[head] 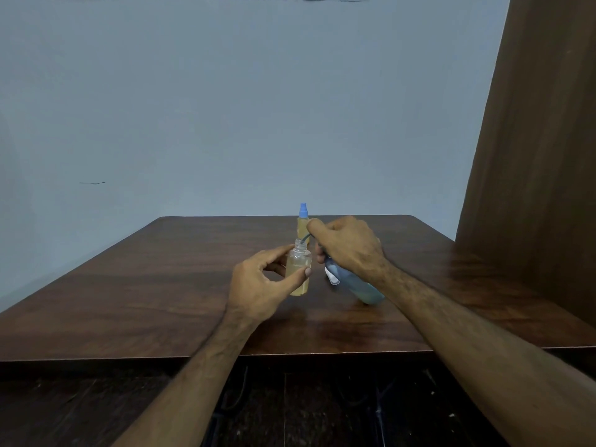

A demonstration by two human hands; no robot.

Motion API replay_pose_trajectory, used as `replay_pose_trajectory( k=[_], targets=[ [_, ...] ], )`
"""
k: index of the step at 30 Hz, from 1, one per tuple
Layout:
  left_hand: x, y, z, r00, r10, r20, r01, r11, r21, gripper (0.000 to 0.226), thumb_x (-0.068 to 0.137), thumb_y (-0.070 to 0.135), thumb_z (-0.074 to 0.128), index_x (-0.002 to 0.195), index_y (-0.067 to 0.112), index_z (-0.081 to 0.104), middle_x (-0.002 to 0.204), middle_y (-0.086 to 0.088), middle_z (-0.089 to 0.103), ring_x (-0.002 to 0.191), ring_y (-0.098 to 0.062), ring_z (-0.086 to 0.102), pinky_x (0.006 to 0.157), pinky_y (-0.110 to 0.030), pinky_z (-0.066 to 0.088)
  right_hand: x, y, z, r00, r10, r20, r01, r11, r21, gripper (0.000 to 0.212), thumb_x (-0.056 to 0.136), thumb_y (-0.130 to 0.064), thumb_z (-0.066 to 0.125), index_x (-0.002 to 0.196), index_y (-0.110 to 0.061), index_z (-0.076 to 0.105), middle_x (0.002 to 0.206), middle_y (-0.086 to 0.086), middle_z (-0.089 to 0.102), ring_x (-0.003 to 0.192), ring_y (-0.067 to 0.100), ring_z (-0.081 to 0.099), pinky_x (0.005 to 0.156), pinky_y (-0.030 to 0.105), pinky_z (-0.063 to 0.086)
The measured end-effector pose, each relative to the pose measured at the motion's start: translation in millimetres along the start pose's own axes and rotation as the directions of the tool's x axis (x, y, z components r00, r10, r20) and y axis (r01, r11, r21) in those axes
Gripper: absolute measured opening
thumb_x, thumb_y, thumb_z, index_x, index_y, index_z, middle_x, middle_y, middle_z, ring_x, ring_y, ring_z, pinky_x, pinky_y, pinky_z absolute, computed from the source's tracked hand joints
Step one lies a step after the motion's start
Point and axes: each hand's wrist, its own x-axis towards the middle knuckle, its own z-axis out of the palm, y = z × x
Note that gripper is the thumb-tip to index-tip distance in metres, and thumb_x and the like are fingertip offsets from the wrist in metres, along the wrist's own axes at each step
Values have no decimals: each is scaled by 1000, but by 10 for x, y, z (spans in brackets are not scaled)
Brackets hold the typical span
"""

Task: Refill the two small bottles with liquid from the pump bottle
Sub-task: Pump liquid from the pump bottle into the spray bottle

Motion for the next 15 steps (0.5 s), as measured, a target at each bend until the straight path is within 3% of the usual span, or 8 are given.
replay_pose_trajectory(
  k=[4,6,11,15],
  targets=[
    [-1,-12,3,1000,2,3,-2,1000,6,48,72,29,91,115,35,69,94,13,74,78,-2,69,73,-10,52,14,-23,-18,1000,-10,-7,10,1000,-18,45,80,-58,43,55,-37,74,59,-18,74,61,-9,66,67,29,47],
    [-1,-16,1,1000,-4,2,4,1000,6,48,72,30,91,116,31,71,94,12,74,79,-3,70,74,-10,52,14,-30,-24,1000,-15,4,15,999,-51,46,80,-61,42,57,-37,75,59,-19,74,60,-3,67,67,30,46],
    [-6,1,-4,1000,-5,-4,5,1000,-17,46,72,29,91,108,44,67,92,13,75,76,-3,70,73,-11,52,32,-25,-21,1000,-18,12,20,992,-125,53,80,-67,39,59,-33,75,60,-20,73,65,2,69,66,30,44],
    [-7,4,2,1000,-16,0,16,1000,-20,45,71,31,91,109,44,69,92,11,75,76,-4,70,75,-14,54,31,-40,-36,999,-35,2,35,992,-124,47,78,-63,39,61,-38,75,60,-21,73,63,-1,67,65,29,43]
  ],
)
